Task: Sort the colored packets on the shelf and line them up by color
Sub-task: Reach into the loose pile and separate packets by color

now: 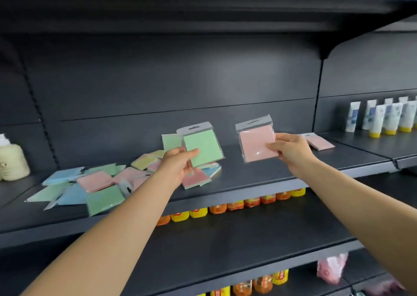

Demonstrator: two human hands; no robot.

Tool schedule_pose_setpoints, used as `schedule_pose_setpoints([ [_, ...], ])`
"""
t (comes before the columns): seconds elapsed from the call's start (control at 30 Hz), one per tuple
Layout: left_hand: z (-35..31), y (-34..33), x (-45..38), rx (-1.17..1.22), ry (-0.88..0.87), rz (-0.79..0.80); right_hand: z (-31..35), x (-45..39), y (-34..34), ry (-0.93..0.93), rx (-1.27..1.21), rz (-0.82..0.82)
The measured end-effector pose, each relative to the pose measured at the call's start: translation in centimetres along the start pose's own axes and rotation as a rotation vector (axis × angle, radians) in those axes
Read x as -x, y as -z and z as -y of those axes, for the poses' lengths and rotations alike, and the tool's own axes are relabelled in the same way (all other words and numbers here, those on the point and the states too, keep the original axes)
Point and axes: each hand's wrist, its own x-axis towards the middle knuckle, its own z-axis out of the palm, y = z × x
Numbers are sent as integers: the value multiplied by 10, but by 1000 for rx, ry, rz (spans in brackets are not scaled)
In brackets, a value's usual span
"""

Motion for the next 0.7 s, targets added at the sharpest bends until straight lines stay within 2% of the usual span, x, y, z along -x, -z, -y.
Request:
schedule_pose_setpoints([
  [0.2,42,-97,-36,27,14,27,-25,-58,96,5,53,-62],
  [0.43,92,-202,-89,37,52,-39,-65,-157,197,-25,41,-17],
  [0.7,129,-276,-134,61,65,-123,-104,-246,280,-76,-24,-20],
])
